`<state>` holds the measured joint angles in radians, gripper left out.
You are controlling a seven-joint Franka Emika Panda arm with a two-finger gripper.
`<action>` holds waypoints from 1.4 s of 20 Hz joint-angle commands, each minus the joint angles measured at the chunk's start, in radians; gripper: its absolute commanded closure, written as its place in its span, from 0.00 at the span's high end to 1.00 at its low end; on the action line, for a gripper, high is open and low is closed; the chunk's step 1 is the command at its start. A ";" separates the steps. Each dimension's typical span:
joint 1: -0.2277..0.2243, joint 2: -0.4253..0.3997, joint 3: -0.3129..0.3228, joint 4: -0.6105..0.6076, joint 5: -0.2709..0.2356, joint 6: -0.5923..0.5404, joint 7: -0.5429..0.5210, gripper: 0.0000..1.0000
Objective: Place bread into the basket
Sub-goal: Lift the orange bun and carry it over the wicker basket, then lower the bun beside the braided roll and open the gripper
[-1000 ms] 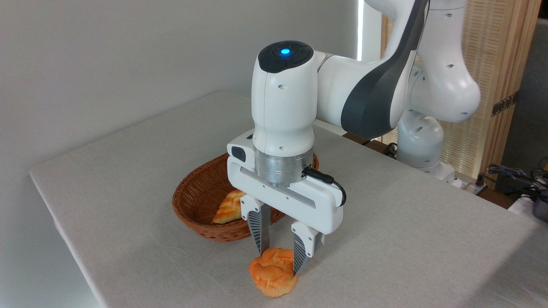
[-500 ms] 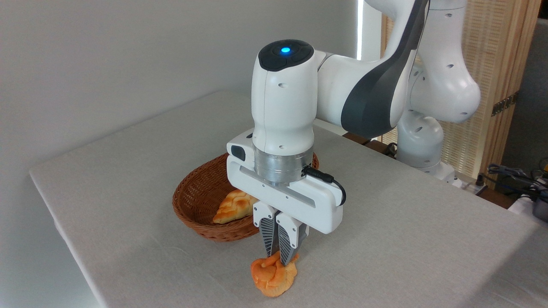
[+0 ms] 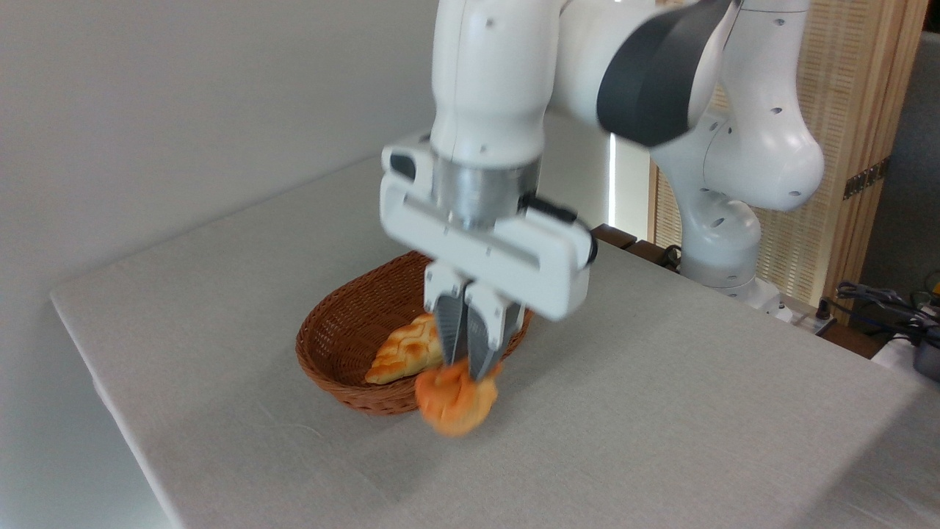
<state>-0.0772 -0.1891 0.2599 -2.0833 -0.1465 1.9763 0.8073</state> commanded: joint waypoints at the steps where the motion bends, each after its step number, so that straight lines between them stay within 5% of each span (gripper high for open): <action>1: -0.074 -0.119 0.004 -0.017 -0.019 -0.193 0.006 0.13; 5: -0.226 -0.181 0.005 -0.102 -0.019 -0.306 0.000 0.21; 10: -0.326 -0.162 0.002 -0.213 -0.016 -0.283 0.004 0.42; 11: -0.329 -0.158 0.002 -0.227 -0.012 -0.277 0.006 0.50; 13: -0.329 -0.156 0.002 -0.241 -0.011 -0.257 0.003 0.82; 17: -0.326 -0.158 0.002 -0.239 -0.021 -0.214 -0.003 0.99; 20: -0.322 -0.158 0.004 -0.236 -0.060 -0.176 -0.005 1.00; 28: -0.323 -0.156 0.004 -0.238 -0.062 -0.169 -0.002 1.00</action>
<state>-0.3970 -0.3399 0.2564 -2.3184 -0.1901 1.7893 0.8044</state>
